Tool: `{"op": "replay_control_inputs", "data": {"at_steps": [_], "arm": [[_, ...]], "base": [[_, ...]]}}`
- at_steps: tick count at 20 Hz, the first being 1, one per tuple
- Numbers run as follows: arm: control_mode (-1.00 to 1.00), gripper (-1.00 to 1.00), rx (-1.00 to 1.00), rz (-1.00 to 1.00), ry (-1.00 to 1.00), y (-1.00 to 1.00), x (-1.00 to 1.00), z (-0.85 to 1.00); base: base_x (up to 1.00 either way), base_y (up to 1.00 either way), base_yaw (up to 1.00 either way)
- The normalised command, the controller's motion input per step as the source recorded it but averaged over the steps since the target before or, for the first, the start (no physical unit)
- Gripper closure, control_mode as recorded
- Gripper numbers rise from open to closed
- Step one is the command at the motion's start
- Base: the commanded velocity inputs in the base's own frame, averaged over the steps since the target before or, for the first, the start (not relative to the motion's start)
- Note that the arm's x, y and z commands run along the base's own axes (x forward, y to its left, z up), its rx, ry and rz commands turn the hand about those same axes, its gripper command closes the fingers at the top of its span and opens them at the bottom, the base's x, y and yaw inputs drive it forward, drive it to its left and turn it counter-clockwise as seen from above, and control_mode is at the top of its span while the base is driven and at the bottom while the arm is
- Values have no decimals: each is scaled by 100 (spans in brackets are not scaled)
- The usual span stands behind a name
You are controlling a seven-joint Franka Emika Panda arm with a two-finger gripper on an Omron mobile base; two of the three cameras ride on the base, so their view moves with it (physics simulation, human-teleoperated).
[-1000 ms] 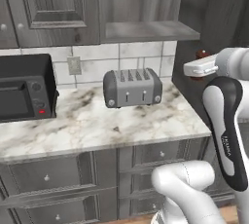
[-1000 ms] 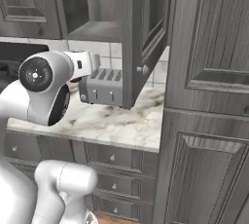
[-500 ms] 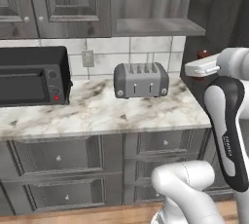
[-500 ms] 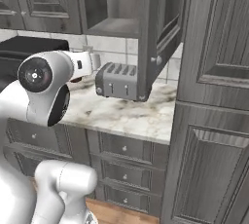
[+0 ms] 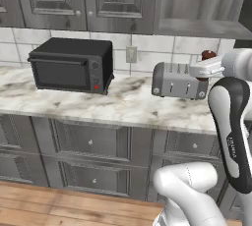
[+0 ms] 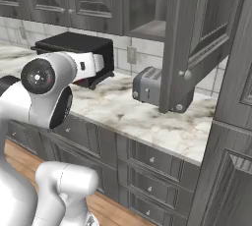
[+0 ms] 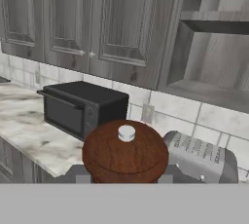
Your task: Retrieve the shaker from the cabinet and place it next the steak on a plate on the dining table.
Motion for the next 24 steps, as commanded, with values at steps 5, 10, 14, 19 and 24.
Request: {"op": "replay_control_inputs", "data": {"at_steps": [5,10,14,19,24], "arm": [[100,100,0,0,0,0,0,0],[100,100,0,0,0,0,0,0],[100,100,0,0,0,0,0,0],[100,100,0,0,0,0,0,0],[100,100,0,0,0,0,0,0]], "base": [[-54,21,55],[-93,21,54],[-100,32,52],[-100,43,49],[-77,58,38]]}}
